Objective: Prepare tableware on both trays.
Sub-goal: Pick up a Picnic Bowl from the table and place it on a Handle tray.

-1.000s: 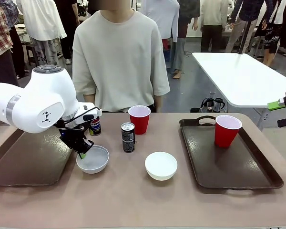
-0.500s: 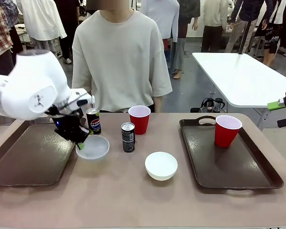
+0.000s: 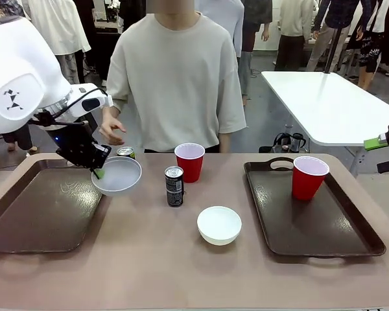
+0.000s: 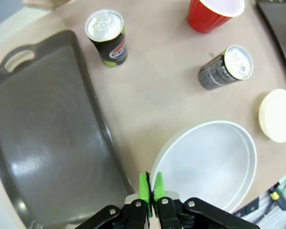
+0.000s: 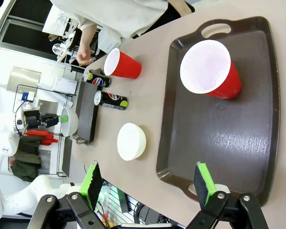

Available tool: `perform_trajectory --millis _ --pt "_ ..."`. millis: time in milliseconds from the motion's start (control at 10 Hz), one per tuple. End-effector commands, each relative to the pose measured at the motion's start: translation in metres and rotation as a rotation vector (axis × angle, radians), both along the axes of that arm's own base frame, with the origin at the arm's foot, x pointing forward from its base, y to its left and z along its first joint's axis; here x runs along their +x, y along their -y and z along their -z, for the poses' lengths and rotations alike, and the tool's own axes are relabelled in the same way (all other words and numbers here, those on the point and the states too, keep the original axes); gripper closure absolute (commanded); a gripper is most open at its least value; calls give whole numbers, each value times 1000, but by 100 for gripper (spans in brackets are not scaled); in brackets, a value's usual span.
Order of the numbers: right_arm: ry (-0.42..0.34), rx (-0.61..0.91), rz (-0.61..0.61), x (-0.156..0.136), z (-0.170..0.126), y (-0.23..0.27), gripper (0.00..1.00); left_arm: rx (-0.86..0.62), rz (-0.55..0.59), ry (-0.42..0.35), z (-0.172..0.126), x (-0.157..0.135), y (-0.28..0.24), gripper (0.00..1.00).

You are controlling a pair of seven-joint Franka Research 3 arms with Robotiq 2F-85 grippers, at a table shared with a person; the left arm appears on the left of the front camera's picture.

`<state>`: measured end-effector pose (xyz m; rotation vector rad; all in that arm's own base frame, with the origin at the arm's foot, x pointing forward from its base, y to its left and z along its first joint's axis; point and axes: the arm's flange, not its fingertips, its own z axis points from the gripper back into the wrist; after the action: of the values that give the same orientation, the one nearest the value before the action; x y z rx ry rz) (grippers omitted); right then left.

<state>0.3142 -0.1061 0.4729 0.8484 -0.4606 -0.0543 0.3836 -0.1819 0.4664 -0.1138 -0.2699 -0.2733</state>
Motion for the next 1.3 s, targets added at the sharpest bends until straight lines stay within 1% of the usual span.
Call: perform_trajectory --millis 0,100,200,300,400,500,600,800,900,1000,1100,1200 --pt "22 15 -11 3 1 1 0 -2 -2 8 -5 -2 -1 96" --pt "22 15 -11 3 1 1 0 19 -25 -9 3 -8 -14 96" --pt "22 15 -11 3 1 1 0 32 24 8 -5 -41 -38 96" --pt "22 15 -11 3 1 1 0 17 97 22 -17 -94 -71 96" --pt "22 15 -11 3 1 1 0 3 115 34 -25 -128 -92 96" --pt "22 15 -11 3 1 1 0 -1 117 41 -28 -146 -104 96" --pt "22 15 -11 3 1 1 0 -13 116 31 -26 -150 -105 96" --pt "22 15 -11 3 1 1 0 -28 96 20 -19 -140 -101 96" --pt "22 15 -11 3 1 1 0 -26 88 16 -23 -139 -101 96" --pt "22 15 -11 3 1 1 0 -31 65 15 -20 -135 -99 96" --pt "22 15 -11 3 1 1 0 -17 50 24 -19 -133 -97 96" --pt "22 15 -11 3 1 1 0 19 35 50 -20 -130 -94 96"
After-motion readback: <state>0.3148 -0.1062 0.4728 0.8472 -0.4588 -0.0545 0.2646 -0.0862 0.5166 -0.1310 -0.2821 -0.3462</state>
